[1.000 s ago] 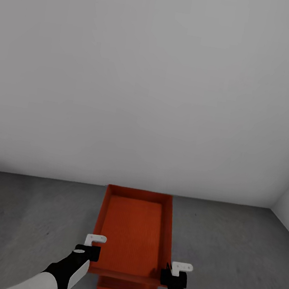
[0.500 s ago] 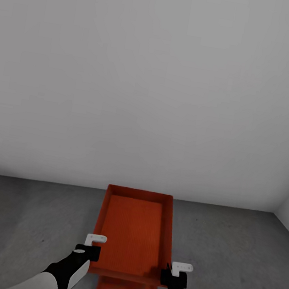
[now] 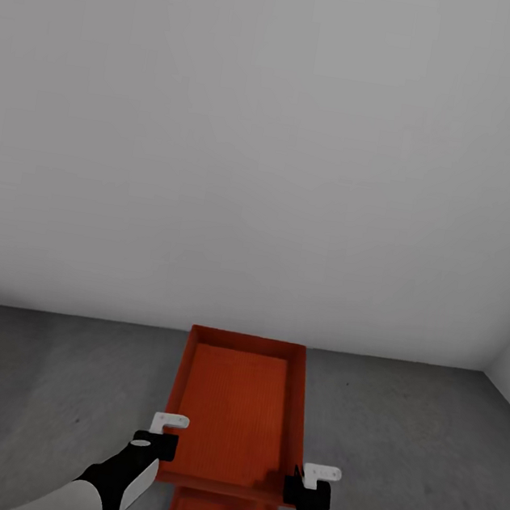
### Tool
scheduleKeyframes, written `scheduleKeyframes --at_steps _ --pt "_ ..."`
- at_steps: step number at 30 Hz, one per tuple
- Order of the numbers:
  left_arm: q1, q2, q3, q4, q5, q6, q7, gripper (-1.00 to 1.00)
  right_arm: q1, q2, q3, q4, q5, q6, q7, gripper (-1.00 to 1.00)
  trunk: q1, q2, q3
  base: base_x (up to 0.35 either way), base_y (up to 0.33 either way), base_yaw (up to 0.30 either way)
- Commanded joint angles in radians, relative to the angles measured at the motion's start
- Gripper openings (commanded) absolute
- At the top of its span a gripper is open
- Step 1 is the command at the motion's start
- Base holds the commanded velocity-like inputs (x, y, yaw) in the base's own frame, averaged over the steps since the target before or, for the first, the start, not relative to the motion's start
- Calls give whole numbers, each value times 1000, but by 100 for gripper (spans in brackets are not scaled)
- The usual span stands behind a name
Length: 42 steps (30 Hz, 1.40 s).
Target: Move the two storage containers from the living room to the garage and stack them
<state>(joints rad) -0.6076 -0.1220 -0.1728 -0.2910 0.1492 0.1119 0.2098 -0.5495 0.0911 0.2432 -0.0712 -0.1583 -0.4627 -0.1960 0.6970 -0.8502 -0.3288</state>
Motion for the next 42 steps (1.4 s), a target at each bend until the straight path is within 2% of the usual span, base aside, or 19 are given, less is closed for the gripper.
scheduleKeyframes --at_steps 1,42 --pt "0 0 -1 1 15 6 11 -100 -1 0 8 -24 -6 -16 3 -100 0 -1 -3 0 0 0" --pt "0 -1 -1 0 15 6 11 -100 -1 -1 10 -23 -6 -22 4 -100 0 -1 -69 0 0 0"
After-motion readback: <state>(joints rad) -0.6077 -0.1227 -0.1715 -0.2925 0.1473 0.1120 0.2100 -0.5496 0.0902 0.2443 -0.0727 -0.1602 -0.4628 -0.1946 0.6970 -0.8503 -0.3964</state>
